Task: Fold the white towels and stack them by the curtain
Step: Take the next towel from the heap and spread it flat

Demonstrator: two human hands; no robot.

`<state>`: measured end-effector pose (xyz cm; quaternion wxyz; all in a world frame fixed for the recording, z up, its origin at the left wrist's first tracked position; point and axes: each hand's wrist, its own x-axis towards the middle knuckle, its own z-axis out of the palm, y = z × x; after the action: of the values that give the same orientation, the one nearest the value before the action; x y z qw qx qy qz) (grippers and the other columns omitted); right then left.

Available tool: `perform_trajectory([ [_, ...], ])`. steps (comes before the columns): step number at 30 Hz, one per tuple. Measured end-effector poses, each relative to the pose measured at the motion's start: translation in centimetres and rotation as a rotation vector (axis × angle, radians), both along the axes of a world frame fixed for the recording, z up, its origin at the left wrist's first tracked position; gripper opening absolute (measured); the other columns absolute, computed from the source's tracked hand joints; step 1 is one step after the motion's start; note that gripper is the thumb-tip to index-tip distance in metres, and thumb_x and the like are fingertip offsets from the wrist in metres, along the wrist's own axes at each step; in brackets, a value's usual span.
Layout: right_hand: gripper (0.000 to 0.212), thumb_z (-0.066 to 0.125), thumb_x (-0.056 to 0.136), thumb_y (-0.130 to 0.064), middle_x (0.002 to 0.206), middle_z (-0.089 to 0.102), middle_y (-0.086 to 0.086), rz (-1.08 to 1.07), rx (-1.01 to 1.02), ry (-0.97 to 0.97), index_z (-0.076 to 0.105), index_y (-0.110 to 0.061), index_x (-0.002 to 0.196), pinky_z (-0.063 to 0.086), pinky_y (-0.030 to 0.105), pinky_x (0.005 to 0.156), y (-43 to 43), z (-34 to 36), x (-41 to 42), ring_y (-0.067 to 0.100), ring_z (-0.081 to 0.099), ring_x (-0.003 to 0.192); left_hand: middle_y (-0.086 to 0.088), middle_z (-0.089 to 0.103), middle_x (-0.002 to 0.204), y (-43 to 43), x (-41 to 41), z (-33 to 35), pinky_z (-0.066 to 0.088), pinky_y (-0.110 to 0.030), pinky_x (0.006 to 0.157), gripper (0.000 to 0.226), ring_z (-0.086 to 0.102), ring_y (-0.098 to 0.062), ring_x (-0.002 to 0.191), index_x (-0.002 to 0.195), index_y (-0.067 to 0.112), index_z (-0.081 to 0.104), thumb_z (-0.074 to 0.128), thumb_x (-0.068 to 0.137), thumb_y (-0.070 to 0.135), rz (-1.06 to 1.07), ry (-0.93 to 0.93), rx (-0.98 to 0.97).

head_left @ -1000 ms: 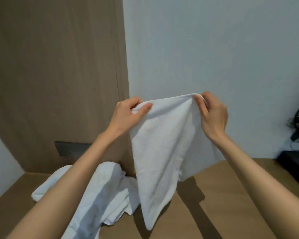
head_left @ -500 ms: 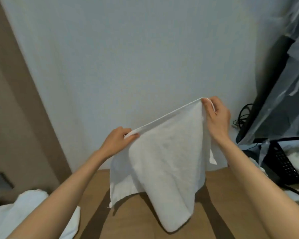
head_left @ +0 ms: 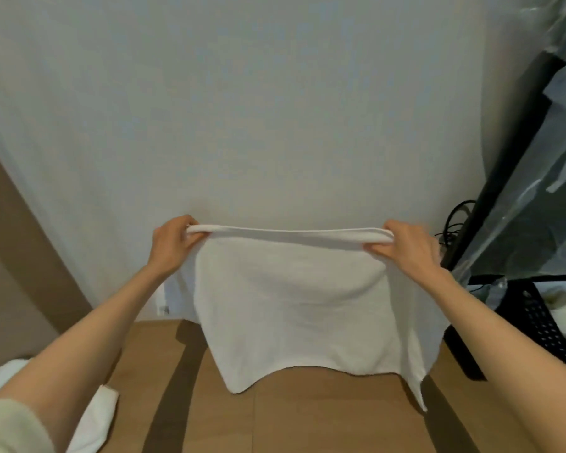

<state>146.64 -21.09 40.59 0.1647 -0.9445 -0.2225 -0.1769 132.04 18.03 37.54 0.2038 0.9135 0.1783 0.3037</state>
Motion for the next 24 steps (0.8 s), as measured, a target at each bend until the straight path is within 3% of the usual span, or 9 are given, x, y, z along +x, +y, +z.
perform_trajectory([
  [2, 0.037, 0.069, 0.082, -0.044, 0.092, 0.065, 0.013, -0.016, -0.007, -0.053, 0.060, -0.009, 0.086, 0.025, 0.033, 0.058, 0.7, 0.8, 1.4, 0.031, 0.060, 0.087, -0.015, 0.063, 0.080, 0.1, 1.1, 1.6, 0.031, -0.037, 0.070, 0.025, 0.059, -0.034, 0.086, 0.083, 0.008, 0.065, 0.067, 0.087, 0.032, 0.068, -0.025, 0.080],
  [7, 0.037, 0.065, 0.084, -0.047, 0.093, 0.061, 0.013, 0.005, 0.009, -0.143, 0.058, -0.010, 0.086, 0.027, 0.032, 0.061, 1.5, 2.2, 4.6, 0.033, 0.059, 0.086, -0.017, 0.058, 0.080, 0.3, 2.3, 3.9, 0.024, -0.036, 0.067, 0.031, 0.055, -0.037, 0.084, 0.080, 0.006, 0.064, 0.066, 0.087, 0.036, 0.154, -0.097, 0.169],
  [12, 0.046, 0.062, 0.081, -0.058, 0.074, 0.053, 0.004, 0.066, 0.055, -0.175, 0.049, -0.015, 0.074, 0.021, 0.030, 0.050, 1.2, 1.6, 4.9, 0.022, 0.049, 0.064, -0.013, 0.054, 0.075, 0.2, 0.6, 3.8, 0.017, -0.032, 0.066, 0.038, 0.051, -0.033, 0.080, 0.079, 0.006, 0.065, 0.067, 0.085, 0.044, 0.133, -0.140, 0.197],
  [14, 0.052, 0.054, 0.082, -0.065, 0.067, 0.053, 0.000, 0.087, 0.054, -0.143, 0.049, -0.014, 0.070, 0.021, 0.028, 0.047, 1.0, 0.0, 4.0, 0.018, 0.046, 0.059, -0.010, 0.053, 0.070, -0.4, -0.8, 2.7, 0.018, -0.032, 0.066, 0.049, 0.048, -0.028, 0.073, 0.072, 0.009, 0.062, 0.050, 0.087, 0.053, 0.087, -0.131, 0.160],
  [16, 0.059, 0.040, 0.083, -0.072, 0.065, 0.055, 0.000, 0.048, 0.006, -0.092, 0.052, -0.017, 0.069, 0.026, 0.028, 0.048, 0.7, -2.4, 2.8, 0.018, 0.049, 0.058, -0.005, 0.044, 0.059, -1.6, -2.6, 0.9, 0.021, -0.035, 0.060, 0.056, 0.041, -0.025, 0.061, 0.057, 0.014, 0.046, 0.031, 0.089, 0.057, 0.024, -0.080, 0.109],
  [19, 0.065, 0.021, 0.084, -0.074, 0.072, 0.062, 0.007, -0.048, -0.114, 0.102, 0.048, -0.020, 0.060, 0.038, 0.032, 0.060, 0.4, -7.1, 0.8, 0.027, 0.058, 0.070, 0.000, 0.036, 0.050, -3.6, -5.1, -3.8, 0.029, -0.035, 0.054, 0.056, 0.037, -0.020, 0.051, 0.053, 0.017, 0.032, 0.035, 0.095, 0.054, -0.020, 0.044, -0.034],
  [22, 0.071, 0.016, 0.091, -0.068, 0.068, 0.062, 0.007, -0.098, -0.159, 0.239, 0.049, -0.019, 0.053, 0.044, 0.031, 0.067, 0.2, -12.0, -1.1, 0.028, 0.062, 0.072, 0.000, 0.050, 0.055, -4.6, -7.5, -9.5, 0.032, -0.030, 0.053, 0.047, 0.046, -0.015, 0.053, 0.058, 0.017, 0.053, 0.048, 0.094, 0.045, -0.007, 0.234, -0.139],
  [24, 0.069, 0.019, 0.096, -0.060, 0.071, 0.064, 0.003, -0.101, -0.246, 0.230, 0.063, -0.018, 0.066, 0.043, 0.029, 0.064, 0.2, -15.5, -2.0, 0.023, 0.063, 0.073, 0.001, 0.062, 0.064, -5.0, -8.7, -13.1, 0.037, -0.028, 0.056, 0.034, 0.055, -0.014, 0.061, 0.066, 0.023, 0.066, 0.054, 0.094, 0.038, -0.004, 0.322, -0.163],
])
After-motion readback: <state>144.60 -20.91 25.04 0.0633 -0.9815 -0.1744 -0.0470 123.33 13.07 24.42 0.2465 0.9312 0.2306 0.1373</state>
